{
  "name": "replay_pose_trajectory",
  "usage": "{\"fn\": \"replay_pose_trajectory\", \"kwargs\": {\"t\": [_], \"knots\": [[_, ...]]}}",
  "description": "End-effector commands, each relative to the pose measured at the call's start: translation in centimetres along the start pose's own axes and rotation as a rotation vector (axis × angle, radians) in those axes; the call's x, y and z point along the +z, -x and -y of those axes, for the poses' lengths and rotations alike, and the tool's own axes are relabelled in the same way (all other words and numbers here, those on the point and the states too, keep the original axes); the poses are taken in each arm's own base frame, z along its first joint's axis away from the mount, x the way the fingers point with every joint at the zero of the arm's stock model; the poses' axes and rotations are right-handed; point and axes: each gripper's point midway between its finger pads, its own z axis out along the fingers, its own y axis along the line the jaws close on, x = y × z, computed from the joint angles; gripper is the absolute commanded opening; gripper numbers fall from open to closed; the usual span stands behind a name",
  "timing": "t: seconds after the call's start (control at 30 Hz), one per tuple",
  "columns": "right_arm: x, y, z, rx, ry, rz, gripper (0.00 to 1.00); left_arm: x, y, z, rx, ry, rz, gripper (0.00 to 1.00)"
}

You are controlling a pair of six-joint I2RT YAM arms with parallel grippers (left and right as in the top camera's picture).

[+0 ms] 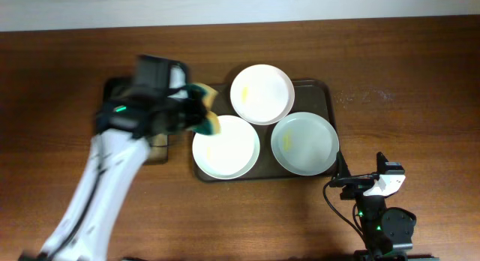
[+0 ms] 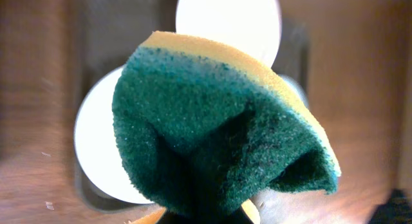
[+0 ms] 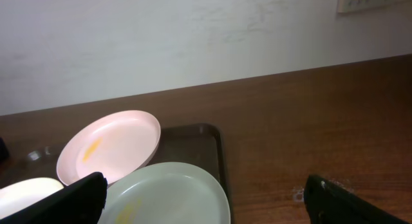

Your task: Clean dirty plates on tray and stack at the side

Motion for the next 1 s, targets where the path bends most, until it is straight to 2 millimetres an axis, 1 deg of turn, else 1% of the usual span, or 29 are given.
{"fn": "replay_pose_trajectory", "kwargs": {"t": [0.0, 0.07, 0.13, 0.2, 0.27, 0.33, 0.37, 0.43, 0.47, 0.53, 0.57, 0.6, 0.63, 0.67, 0.7, 0.77, 0.83, 0.9, 0.97], "knots": [[0.0, -0.3, 0.3, -0.01, -0.013, -0.003, 0.98, 5.4, -2.7, -0.4, 0.018, 0.093, -0.138, 0.0], [0.0, -0.3, 0.3, -0.01, -0.013, -0.003, 0.98, 7.6, -4.0, -1.2, 0.023, 0.148, -0.201, 0.0], [0.0, -0.2, 0.3, -0.009, -0.013, -0.002, 0.98, 9.4, -5.1, -2.3, 0.02, 0.197, -0.255, 0.0], [0.0, -0.2, 0.1, 0.001, -0.004, 0.0, 0.98, 10.6, -5.8, -3.2, 0.01, 0.226, -0.297, 0.0], [-0.6, -0.4, -4.4, 0.239, 0.253, -0.053, 0.98, 12.0, -6.5, -4.1, -0.002, 0.252, -0.335, 0.0], [-1.6, -0.8, -7.2, 0.357, 0.418, -0.125, 0.98, 12.5, -6.8, -4.5, -0.006, 0.263, -0.353, 0.0], [-1.9, -0.7, -7.9, 0.393, 0.461, -0.142, 0.98, 12.7, -6.9, -4.6, -0.007, 0.268, -0.358, 0.0], [-2.1, 0.9, -8.2, 0.477, 0.488, -0.104, 0.98, 12.9, -7.0, -4.8, -0.009, 0.271, -0.363, 0.0], [-2.4, 2.1, -8.7, 0.502, 0.523, -0.069, 0.98, 12.9, -7.0, -4.8, -0.009, 0.271, -0.363, 0.0], [-4.0, 6.9, -9.8, 0.467, 0.633, 0.112, 0.98, 12.9, -7.0, -4.8, -0.008, 0.27, -0.363, 0.0], [-4.7, 8.8, -10.0, 0.448, 0.655, 0.176, 0.98, 12.9, -7.0, -4.8, -0.008, 0.271, -0.363, 0.0], [-5.1, 10.2, -10.0, 0.441, 0.655, 0.214, 0.98, 12.9, -7.0, -4.8, -0.008, 0.271, -0.363, 0.0], [-5.5, 12.0, -9.8, 0.446, 0.628, 0.243, 0.98, 12.9, -7.0, -4.8, -0.009, 0.271, -0.363, 0.0], [-5.5, 13.4, -9.4, 0.418, 0.564, 0.217, 0.98, 12.9, -7.0, -4.8, -0.009, 0.271, -0.363, 0.0], [-5.3, 13.8, -9.3, 0.377, 0.525, 0.174, 0.98, 12.9, -7.0, -4.8, -0.008, 0.271, -0.363, 0.0], [-4.6, 13.6, -8.9, 0.297, 0.431, 0.029, 0.98, 12.9, -7.0, -4.8, -0.008, 0.27, -0.363, 0.0], [-3.3, 12.6, -7.9, 0.208, 0.31, -0.209, 0.98, 12.9, -7.0, -4.7, -0.008, 0.27, -0.364, 0.0], [-2.2, 11.9, -7.6, 0.161, 0.262, -0.419, 0.98, 12.9, -7.0, -4.7, -0.008, 0.27, -0.364, 0.0], [-1.2, 11.9, -8.2, 0.191, 0.265, -0.57, 0.98, 12.9, -7.0, -4.7, -0.008, 0.27, -0.364, 0.0]]}}
